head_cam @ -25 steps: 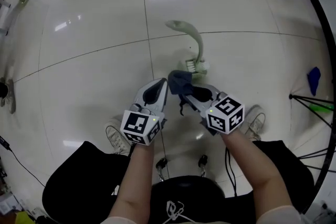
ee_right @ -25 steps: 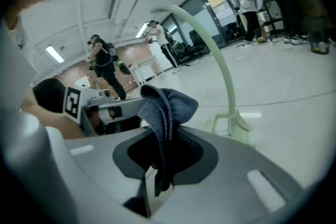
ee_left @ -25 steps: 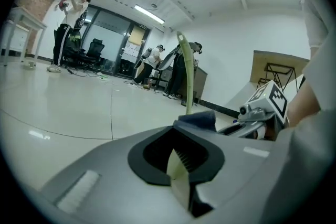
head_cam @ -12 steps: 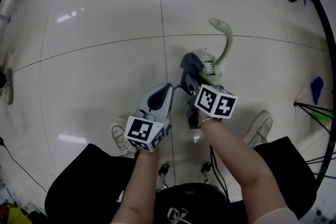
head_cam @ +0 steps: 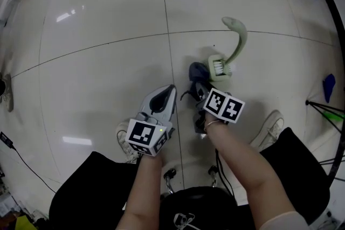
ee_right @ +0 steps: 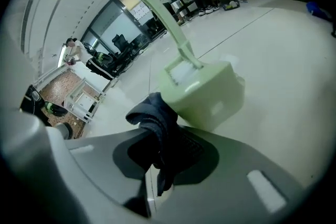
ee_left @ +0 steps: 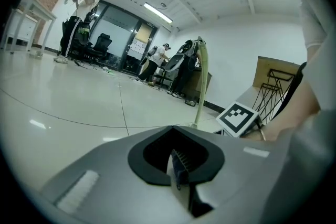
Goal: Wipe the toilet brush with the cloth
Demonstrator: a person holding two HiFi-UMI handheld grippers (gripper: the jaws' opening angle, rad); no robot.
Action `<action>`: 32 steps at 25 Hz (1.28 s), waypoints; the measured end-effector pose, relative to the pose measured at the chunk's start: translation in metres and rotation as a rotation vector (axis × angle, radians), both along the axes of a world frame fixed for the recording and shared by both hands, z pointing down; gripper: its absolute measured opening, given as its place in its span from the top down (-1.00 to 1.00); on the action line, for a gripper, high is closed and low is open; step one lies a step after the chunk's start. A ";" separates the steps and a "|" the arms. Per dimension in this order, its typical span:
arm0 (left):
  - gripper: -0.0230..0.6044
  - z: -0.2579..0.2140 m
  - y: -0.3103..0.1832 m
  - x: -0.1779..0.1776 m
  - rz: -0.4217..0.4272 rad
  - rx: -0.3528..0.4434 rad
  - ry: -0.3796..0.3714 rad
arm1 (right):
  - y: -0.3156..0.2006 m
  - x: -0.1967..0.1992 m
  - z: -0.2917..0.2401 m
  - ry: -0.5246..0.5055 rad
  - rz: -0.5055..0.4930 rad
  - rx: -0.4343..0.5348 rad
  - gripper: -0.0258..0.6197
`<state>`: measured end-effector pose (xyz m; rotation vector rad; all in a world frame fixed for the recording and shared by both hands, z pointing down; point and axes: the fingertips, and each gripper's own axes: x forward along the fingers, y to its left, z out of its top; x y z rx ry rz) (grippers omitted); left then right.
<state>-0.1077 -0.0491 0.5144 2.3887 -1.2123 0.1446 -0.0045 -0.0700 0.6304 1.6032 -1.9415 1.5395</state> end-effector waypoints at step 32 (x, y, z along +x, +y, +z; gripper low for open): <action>0.91 -0.009 0.007 0.045 0.089 0.004 -0.004 | 0.065 0.073 0.008 -0.057 0.140 -0.091 0.71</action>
